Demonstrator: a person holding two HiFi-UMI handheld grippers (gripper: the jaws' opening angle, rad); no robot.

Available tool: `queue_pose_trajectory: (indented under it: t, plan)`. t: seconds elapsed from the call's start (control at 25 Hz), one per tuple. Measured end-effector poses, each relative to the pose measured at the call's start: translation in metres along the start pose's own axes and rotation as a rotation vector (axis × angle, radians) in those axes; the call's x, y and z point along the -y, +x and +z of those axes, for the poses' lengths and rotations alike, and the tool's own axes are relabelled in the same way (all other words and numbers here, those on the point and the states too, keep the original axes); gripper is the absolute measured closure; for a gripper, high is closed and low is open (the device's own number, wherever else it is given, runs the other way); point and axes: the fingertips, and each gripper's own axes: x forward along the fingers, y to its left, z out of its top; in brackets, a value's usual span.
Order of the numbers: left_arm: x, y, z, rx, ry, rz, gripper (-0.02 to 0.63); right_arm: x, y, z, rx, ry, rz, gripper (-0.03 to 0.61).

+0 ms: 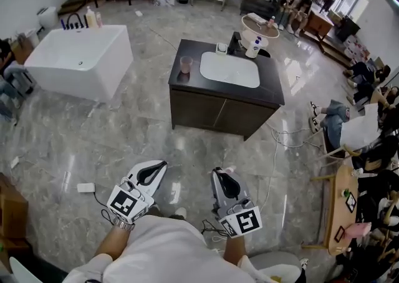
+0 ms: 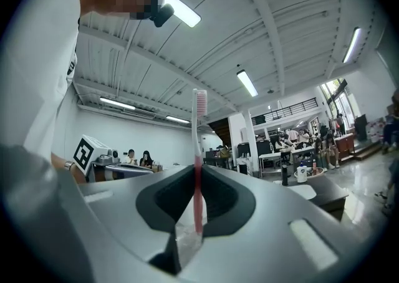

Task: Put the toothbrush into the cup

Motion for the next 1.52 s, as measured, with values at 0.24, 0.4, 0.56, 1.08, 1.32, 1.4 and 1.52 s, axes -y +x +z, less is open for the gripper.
queue_pose_trajectory:
  t: [0.24,0.4,0.56,1.08,1.32,1.4,1.52]
  plan:
    - [-0.015,0.005,0.002,-0.026,0.012,0.078,0.615,0.024,0.007,0.002,0.039,0.028,0.016,0.537]
    - [-0.027,0.006,-0.002,-0.027,0.015,0.113,0.615,0.031,0.015,-0.006,0.04,0.035,0.023,0.537]
    - [-0.047,0.024,0.0,-0.015,0.032,0.128,0.615,0.045,0.034,-0.008,0.043,0.028,0.03,0.537]
    - [-0.203,0.14,0.0,-0.013,0.056,0.042,0.615,0.123,0.191,-0.023,-0.046,0.009,-0.046,0.537]
    - [-0.329,0.194,0.003,-0.024,0.01,0.03,0.615,0.171,0.319,-0.032,-0.08,0.042,-0.082,0.537]
    - [-0.367,0.209,0.008,-0.026,-0.007,0.024,0.615,0.182,0.356,-0.032,-0.095,0.045,-0.097,0.537]
    - [-0.412,0.231,0.016,-0.008,-0.026,0.008,0.615,0.195,0.403,-0.032,-0.117,0.033,-0.11,0.537]
